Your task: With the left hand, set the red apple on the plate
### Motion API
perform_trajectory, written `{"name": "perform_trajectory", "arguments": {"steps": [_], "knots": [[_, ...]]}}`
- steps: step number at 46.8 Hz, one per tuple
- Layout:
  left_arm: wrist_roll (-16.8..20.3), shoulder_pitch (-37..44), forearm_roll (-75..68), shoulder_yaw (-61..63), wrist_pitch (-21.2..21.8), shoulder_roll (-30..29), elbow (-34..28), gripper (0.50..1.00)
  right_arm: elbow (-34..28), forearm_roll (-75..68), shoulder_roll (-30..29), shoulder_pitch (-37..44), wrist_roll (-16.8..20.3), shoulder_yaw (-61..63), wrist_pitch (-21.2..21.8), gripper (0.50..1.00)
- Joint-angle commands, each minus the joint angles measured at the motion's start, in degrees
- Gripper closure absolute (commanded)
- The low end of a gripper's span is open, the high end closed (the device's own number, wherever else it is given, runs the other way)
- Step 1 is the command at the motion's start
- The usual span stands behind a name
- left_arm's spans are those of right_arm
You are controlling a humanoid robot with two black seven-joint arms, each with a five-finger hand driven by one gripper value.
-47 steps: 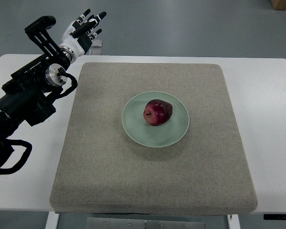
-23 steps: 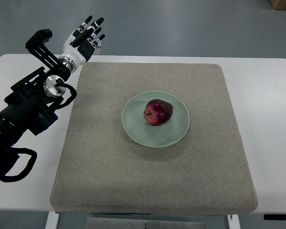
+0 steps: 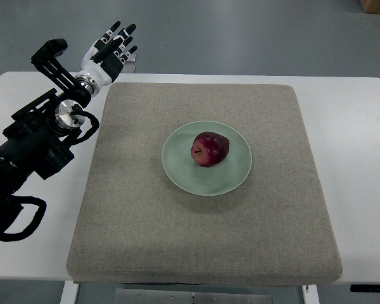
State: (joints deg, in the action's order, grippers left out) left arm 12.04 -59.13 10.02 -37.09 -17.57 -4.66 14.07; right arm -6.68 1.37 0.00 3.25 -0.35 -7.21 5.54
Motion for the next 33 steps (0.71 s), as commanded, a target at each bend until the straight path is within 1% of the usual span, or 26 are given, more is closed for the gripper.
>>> {"name": "perform_trajectory", "arguments": {"steps": [1,9,22,33], "knots": [[0.00,0.16,0.00,0.00,0.17,0.00,-0.01,0.508,0.00,0.04,0.00,0.00,0.00,0.00,0.00,0.536],[0.00,-0.37,0.09,0.00,0.78,0.09,-0.01,0.508,0.00,-0.05,0.00,0.00,0.00,0.00,0.00,0.536],[0.00,-0.11,0.09,-0.09,0.79,0.09,-0.01,0.508,-0.44,-0.05,0.00,0.61,-0.09,0.00,0.18,0.536],[0.00,0.16,0.00,0.00,0.79,0.00,-0.01,0.508,-0.44,-0.67,0.00,-0.35,-0.44,0.00,0.00,0.536]]}}
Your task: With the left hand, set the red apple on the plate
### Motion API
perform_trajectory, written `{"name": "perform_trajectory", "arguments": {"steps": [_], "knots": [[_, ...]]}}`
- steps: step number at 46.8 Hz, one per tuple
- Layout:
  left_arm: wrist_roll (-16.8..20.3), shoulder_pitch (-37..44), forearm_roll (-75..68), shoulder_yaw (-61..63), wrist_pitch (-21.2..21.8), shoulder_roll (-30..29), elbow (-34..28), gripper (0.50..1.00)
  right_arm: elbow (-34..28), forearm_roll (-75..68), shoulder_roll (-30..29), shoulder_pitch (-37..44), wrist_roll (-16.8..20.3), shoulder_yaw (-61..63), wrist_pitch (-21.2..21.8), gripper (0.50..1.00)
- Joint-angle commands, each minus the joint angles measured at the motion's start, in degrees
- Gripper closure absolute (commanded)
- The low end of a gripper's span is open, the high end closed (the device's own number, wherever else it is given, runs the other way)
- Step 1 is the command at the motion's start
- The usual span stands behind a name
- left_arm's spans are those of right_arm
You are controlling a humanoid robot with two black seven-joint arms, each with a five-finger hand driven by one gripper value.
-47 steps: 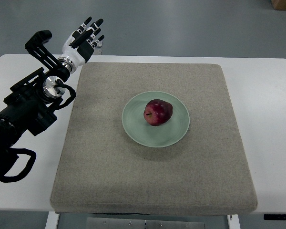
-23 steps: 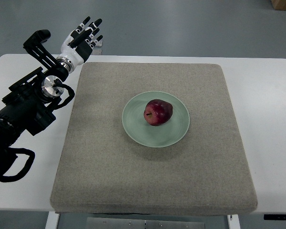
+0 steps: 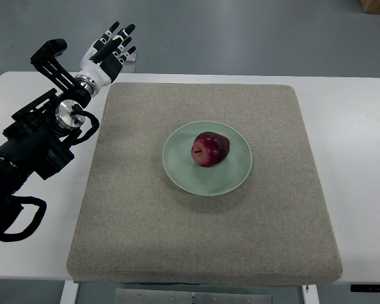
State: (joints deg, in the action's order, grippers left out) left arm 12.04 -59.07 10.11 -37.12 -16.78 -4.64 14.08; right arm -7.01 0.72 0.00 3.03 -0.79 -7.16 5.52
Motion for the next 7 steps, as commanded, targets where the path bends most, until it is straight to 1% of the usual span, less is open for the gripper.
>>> {"name": "perform_trajectory", "arguments": {"steps": [1,7], "knots": [[0.00,0.10,-0.09,0.03,0.00,-0.02,-0.02,0.508,-0.19,0.07,0.00,-0.13,0.00,-0.05,0.02,0.536],[0.00,0.10,0.00,0.03,0.00,-0.02,-0.02,0.508,-0.37,0.07,0.00,-0.22,-0.09,-0.05,0.02,0.536]]}}
